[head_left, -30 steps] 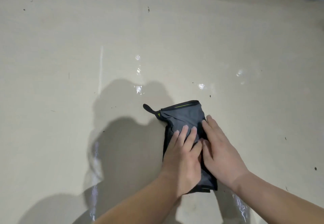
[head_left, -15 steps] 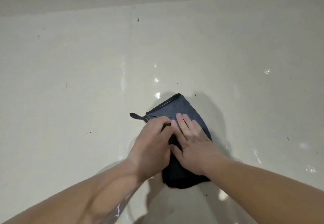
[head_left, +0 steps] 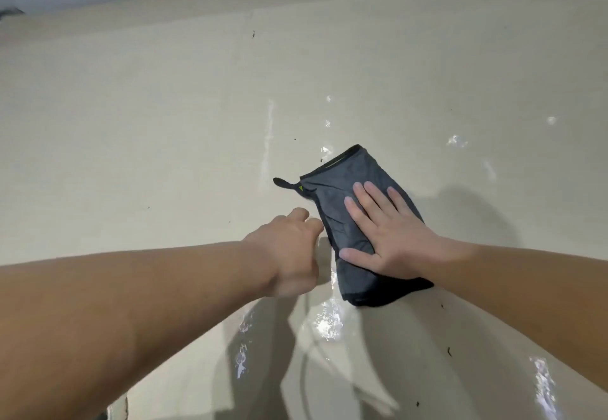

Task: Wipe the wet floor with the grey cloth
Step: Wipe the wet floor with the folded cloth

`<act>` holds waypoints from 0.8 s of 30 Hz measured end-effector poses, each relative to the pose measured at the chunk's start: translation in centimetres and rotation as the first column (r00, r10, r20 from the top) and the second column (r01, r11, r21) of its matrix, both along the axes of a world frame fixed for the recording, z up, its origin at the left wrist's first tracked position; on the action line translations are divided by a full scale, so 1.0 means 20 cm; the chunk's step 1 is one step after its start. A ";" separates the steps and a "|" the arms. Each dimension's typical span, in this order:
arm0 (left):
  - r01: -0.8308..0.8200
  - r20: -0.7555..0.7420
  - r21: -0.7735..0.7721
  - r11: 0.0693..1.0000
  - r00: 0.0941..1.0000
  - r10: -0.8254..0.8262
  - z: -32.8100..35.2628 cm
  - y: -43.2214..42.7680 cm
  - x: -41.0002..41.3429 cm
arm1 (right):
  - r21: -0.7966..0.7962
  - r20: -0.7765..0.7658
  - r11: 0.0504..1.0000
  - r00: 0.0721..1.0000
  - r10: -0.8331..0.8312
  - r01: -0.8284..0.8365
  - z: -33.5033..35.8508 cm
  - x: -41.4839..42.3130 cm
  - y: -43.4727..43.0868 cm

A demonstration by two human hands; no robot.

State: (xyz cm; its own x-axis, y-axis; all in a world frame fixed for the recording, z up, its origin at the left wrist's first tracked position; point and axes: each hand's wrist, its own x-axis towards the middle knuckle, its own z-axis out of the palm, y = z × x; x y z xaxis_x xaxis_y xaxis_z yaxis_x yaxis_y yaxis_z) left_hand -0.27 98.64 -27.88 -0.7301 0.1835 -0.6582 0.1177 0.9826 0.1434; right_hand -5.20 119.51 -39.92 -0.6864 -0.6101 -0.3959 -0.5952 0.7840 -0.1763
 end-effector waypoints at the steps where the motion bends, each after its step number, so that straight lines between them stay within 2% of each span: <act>1: -0.009 -0.011 -0.013 1.000 1.000 0.009 -0.01 0.06 0.01 | -0.006 -0.002 1.000 1.000 -0.005 0.005 0.00 0.04 0.06; 4: -0.079 -0.094 0.009 0.997 0.992 0.080 -0.07 0.23 0.05 | -0.012 -0.002 0.999 0.999 -0.034 0.034 0.01 0.17 0.25; 6: -0.159 -0.171 0.112 0.981 0.969 0.176 -0.13 0.39 0.11 | -0.020 -0.021 0.996 0.996 -0.087 0.087 0.00 0.25 0.41; 7: -0.149 -0.207 0.170 0.974 0.961 0.183 -0.17 0.49 0.15 | -0.028 -0.033 0.990 0.989 -0.141 0.141 -0.01 0.28 0.50; 9: -0.038 -0.290 0.267 0.963 0.950 0.118 -0.23 0.65 0.23 | -0.044 -0.046 0.956 0.955 -0.293 0.291 -0.01 0.32 0.68; 11: 0.092 -0.366 0.346 0.934 0.930 0.044 -0.28 0.80 0.29 | -0.034 -0.041 0.883 0.882 -0.469 0.468 0.00 0.36 0.85; 15: 0.155 -0.370 0.432 0.888 0.929 0.018 -0.32 1.00 0.35 | -0.036 -0.041 0.719 0.718 -0.695 0.694 0.00 0.55 1.00; 18: 0.173 -0.375 0.456 0.873 0.927 0.011 -0.34 1.07 0.37 | -0.083 -0.064 0.702 0.699 -0.712 0.708 -0.01 0.78 0.96; 24: 0.238 -0.411 0.473 0.848 0.911 -0.026 -0.42 1.14 0.39 | -0.116 -0.034 0.800 0.802 -0.596 0.589 -0.02 1.17 0.95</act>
State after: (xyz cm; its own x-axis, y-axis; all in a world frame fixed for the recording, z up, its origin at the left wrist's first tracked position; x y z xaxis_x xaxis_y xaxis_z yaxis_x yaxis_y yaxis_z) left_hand 7.52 121.34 -36.23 -0.8430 0.5230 -0.1255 0.3894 0.7544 0.5283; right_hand 18.20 138.47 -40.31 -0.9481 -0.1077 -0.2990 -0.0326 0.9688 -0.2455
